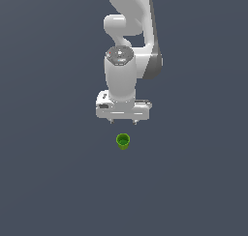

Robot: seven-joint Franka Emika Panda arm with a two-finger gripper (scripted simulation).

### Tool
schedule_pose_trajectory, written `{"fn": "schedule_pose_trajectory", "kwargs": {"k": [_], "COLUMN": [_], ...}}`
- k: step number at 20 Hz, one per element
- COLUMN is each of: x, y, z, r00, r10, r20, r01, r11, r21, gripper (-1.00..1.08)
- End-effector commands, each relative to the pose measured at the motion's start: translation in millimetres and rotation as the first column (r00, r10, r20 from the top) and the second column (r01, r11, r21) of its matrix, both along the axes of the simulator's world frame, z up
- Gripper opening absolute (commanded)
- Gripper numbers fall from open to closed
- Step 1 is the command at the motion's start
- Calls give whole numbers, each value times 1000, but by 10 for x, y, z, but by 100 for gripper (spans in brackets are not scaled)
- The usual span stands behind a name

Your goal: Pick up the object and move it to a goal position.

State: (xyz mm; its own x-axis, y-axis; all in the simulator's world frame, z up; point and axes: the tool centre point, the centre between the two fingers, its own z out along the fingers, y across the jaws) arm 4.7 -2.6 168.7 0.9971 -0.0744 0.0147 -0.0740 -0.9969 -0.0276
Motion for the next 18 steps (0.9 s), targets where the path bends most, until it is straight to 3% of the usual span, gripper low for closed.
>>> {"fn": "schedule_pose_trajectory", "kwargs": {"k": [1, 18], "x": [0, 99], "y": [0, 150], "z": [0, 86], "r00": [1000, 1000], "r10": [0, 9], "r20": [0, 28], "r01": [0, -8], "r11": [1000, 1000], "r21": [0, -18], "gripper": [100, 100]}}
